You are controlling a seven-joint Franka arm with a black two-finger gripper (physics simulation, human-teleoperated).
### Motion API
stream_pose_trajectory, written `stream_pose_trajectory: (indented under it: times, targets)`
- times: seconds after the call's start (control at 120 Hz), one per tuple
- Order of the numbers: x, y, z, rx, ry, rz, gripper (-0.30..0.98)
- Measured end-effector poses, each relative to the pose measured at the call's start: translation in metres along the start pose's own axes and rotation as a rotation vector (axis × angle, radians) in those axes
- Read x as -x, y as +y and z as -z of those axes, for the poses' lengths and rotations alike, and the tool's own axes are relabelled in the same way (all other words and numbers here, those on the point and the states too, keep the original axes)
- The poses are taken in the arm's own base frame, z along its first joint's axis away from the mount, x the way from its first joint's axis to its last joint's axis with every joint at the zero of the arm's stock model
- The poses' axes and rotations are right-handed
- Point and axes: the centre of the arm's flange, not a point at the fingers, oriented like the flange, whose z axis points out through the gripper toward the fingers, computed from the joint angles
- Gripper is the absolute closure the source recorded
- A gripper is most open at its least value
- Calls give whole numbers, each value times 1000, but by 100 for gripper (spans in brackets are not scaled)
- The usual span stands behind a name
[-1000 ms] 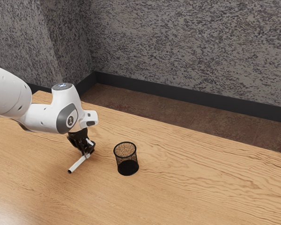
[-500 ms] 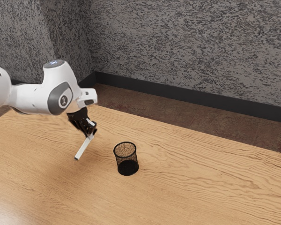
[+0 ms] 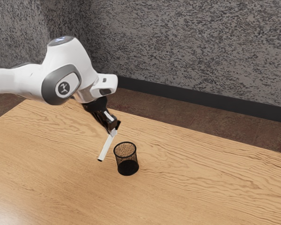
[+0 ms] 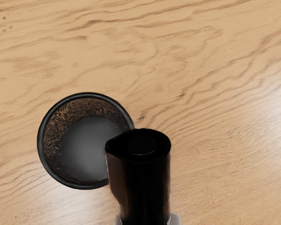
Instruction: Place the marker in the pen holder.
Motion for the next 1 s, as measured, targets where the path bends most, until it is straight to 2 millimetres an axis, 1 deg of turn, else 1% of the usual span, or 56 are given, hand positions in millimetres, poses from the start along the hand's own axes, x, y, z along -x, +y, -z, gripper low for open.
stream_pose_trajectory:
  times: [0.075, 0.125, 0.242, 0.367, 0.567, 0.658, 0.725, 0.875, 1.0]
  targets:
    - [-6, 10, -13, 4, -11, -7, 78]
    - [-12, 12, -16, 5, -7, -7, 78]
    - [-32, 9, -19, 1, 16, 5, 78]
    - [-41, 2, -27, -6, 34, 23, 78]
    - [-46, -11, -26, -32, 138, 35, 78]
    - [-39, -17, -39, -10, 183, 70, 78]
    - [-37, -24, -46, -1, 215, 91, 78]
    - [-38, -38, -49, -9, 272, 98, 78]
    - [-38, -51, -62, -20, 281, 93, 79]
